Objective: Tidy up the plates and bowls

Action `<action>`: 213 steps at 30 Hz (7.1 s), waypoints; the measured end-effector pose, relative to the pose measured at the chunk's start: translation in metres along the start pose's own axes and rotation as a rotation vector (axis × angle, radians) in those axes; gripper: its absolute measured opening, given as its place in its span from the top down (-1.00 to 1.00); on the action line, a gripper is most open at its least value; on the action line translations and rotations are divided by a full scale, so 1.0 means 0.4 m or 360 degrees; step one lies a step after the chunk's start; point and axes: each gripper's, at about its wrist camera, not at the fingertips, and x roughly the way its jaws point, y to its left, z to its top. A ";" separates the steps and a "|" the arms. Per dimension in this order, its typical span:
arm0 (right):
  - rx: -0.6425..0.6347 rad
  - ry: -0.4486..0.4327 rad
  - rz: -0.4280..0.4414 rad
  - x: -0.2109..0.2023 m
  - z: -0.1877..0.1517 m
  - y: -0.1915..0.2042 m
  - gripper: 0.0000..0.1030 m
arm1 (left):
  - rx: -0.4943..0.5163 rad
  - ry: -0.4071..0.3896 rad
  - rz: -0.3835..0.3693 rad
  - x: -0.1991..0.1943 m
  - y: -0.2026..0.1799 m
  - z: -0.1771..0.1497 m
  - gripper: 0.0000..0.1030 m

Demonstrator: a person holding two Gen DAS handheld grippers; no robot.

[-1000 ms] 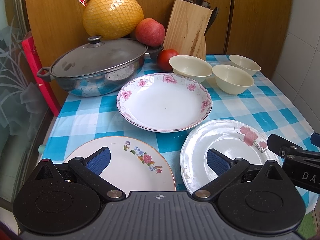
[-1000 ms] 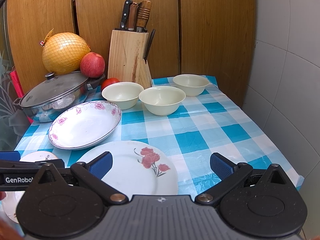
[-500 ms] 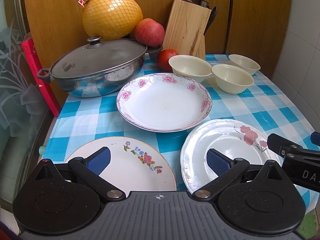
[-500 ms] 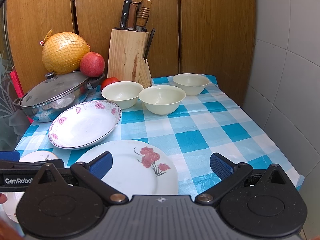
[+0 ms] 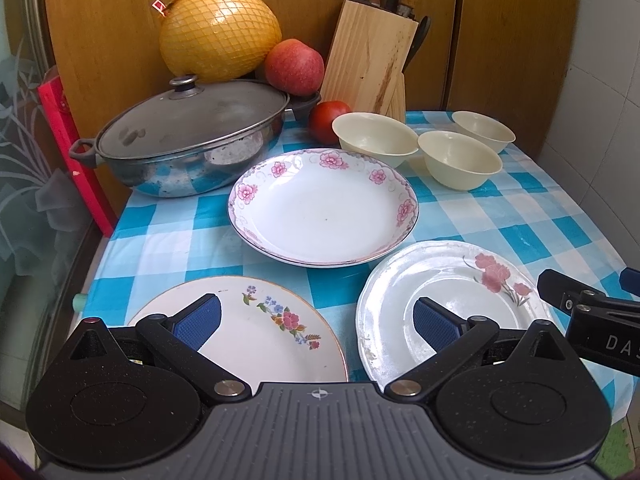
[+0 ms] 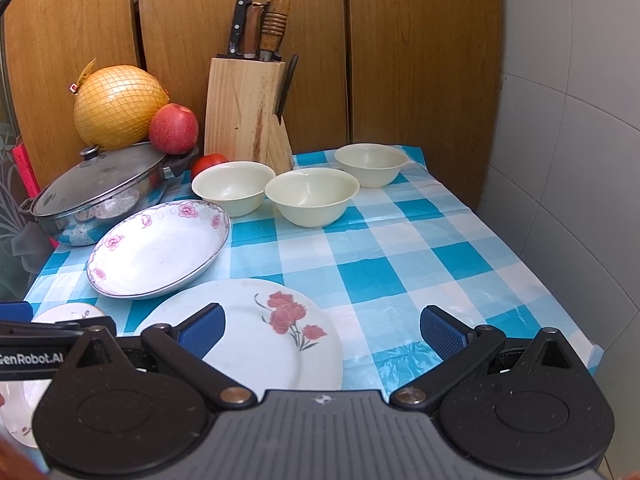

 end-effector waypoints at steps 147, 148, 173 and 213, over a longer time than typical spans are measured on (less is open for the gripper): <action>0.0001 0.0309 0.0473 0.106 -0.023 0.159 0.25 | -0.0175 0.0187 -0.0029 0.075 0.208 0.008 -1.00; -0.0006 0.0309 0.0494 0.105 -0.024 0.167 0.25 | -0.0188 0.0189 -0.0025 0.072 0.218 0.004 -1.00; -0.0094 0.0431 0.0766 0.125 -0.068 0.314 0.24 | -0.0367 0.0332 -0.0099 0.072 0.345 -0.071 -0.99; -0.0078 0.0494 0.0809 0.144 -0.067 0.278 0.59 | -0.0128 0.0306 -0.0035 0.092 0.263 -0.080 -0.91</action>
